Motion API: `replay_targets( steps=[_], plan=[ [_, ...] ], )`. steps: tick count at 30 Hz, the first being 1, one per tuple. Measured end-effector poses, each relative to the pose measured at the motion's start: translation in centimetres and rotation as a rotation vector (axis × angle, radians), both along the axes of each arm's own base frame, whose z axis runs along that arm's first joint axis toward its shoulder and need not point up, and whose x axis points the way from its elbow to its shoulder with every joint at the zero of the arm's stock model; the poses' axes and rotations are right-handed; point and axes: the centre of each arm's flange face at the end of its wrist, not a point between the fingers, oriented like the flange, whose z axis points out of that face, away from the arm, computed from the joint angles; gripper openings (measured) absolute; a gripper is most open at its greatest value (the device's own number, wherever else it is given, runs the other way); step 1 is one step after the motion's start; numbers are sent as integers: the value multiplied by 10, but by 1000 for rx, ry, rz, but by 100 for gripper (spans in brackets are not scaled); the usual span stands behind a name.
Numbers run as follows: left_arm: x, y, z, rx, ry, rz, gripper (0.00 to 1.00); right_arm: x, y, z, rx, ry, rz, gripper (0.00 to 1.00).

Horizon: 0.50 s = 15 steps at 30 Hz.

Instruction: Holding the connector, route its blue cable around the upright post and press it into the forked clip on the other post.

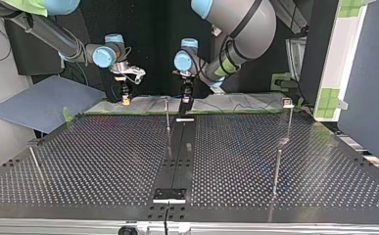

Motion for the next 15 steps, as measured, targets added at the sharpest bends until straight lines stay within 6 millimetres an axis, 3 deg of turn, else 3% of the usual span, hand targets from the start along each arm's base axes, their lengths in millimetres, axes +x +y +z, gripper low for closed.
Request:
replay_targets(
  steps=[15],
  plan=[
    [32, -2, 14, -19, 2, -1, 13, -3, -5, -1, -2, -2, -25, 2]
  ],
)
